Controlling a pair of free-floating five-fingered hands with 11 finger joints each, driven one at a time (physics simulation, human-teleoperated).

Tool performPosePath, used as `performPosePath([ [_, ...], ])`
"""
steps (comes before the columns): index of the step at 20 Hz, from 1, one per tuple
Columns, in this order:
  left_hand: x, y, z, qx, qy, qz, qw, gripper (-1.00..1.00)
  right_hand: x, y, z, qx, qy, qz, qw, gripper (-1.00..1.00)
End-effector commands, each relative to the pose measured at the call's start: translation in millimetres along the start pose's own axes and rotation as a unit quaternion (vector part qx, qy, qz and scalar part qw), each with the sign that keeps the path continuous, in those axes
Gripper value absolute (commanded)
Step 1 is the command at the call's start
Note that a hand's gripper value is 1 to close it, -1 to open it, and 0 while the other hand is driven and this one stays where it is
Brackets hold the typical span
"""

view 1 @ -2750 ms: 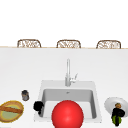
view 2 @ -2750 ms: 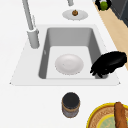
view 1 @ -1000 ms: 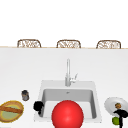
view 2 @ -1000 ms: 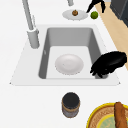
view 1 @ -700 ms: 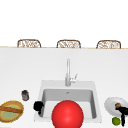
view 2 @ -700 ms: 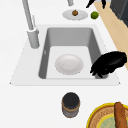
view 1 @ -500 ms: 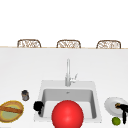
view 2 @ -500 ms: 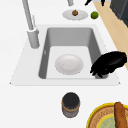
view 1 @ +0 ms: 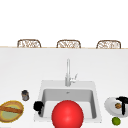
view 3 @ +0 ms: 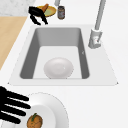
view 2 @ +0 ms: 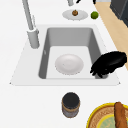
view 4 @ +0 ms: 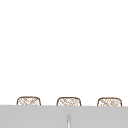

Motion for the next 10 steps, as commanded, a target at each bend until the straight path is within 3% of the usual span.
performPosePath([
  [1, 0.0, 0.0, 0.0, 0.0, 0.0, 0.0, 1.0, 0.0, 1.2, -9.4, -30.8, 0.015, -0.001, 0.002, 0.9999, -1.0],
  [5, 0.0, 0.0, 0.0, 0.0, 0.0, 0.0, 1.0, 0.0, 0.5, -3.2, -73.2, 0.011, 0.015, 0.025, 0.9995, -1.0],
  [10, 0.0, 0.0, 0.0, 0.0, 0.0, 0.0, 1.0, 0.0, -8.0, -4.0, -90.5, 0.034, 0.034, 0.035, 0.9982, -1.0],
])
